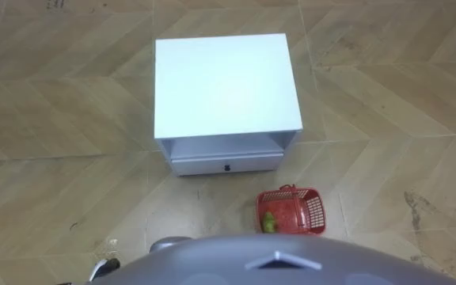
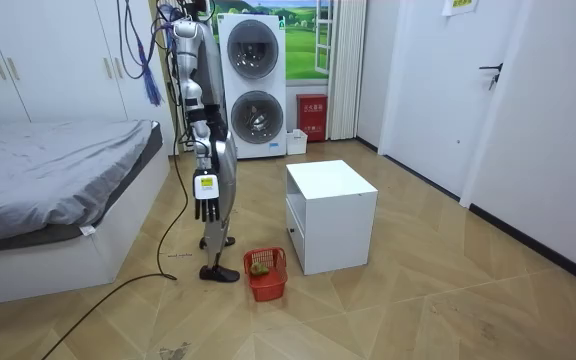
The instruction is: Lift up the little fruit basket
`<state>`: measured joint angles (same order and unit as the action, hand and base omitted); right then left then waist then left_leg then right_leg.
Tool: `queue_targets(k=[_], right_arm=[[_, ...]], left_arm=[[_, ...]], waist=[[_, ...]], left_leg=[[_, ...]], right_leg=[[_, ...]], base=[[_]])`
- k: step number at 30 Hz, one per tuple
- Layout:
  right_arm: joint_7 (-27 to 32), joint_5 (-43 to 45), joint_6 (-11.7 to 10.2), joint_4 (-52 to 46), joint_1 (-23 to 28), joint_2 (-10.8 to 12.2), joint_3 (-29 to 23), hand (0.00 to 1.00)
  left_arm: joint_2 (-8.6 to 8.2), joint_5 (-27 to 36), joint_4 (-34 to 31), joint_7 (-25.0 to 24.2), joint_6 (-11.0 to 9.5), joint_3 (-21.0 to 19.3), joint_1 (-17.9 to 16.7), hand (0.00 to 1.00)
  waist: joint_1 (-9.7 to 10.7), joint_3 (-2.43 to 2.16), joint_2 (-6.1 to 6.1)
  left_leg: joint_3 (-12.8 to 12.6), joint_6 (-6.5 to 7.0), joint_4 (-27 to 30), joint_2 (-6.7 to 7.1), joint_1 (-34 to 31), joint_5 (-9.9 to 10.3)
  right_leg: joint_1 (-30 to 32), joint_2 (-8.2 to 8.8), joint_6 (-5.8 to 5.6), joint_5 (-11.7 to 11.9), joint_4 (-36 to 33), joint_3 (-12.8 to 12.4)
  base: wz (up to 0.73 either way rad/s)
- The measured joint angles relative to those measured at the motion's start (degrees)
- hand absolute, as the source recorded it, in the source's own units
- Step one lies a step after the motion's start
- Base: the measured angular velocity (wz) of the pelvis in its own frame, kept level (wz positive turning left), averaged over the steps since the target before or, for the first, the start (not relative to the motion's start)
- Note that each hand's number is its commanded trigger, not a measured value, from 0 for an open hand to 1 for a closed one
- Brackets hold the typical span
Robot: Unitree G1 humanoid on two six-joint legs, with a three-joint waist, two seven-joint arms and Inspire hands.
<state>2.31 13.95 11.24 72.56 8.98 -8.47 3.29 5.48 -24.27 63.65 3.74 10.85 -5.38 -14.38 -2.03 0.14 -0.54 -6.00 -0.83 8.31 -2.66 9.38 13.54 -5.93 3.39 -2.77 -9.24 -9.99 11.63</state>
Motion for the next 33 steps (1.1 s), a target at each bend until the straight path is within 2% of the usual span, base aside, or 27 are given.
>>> queue_targets(k=[8,20,33], right_arm=[[0.03,0.08,-0.67,-1.22,0.00,0.00,0.00,0.00],[-0.60,0.03,-0.37,-1.06,0.10,0.15,-0.02,0.00],[-0.54,0.00,0.14,-0.95,1.19,0.32,-0.04,0.00]], left_arm=[[0.01,0.02,-0.02,0.28,-0.14,-0.01,0.17,0.00],[0.01,1.20,0.02,-0.47,0.16,-0.11,0.03,0.00],[0.01,1.22,-0.04,-0.23,0.33,-0.09,0.11,0.00]], waist=[[0.08,0.09,-0.14],[0.04,-0.02,-0.63],[0.14,-0.12,-0.47]], left_leg=[[-0.02,0.00,0.02,0.02,-0.18,0.00],[-0.04,0.00,0.08,0.06,-0.17,0.00],[-0.27,0.00,0.36,0.08,-0.11,0.00]], right_leg=[[0.12,0.01,-0.04,-0.05,0.15,0.07],[0.14,0.05,-0.03,-0.35,0.18,-0.03],[0.24,0.10,-0.02,-0.40,-0.11,-0.34]], base=[[0.00],[0.00],[0.00]])
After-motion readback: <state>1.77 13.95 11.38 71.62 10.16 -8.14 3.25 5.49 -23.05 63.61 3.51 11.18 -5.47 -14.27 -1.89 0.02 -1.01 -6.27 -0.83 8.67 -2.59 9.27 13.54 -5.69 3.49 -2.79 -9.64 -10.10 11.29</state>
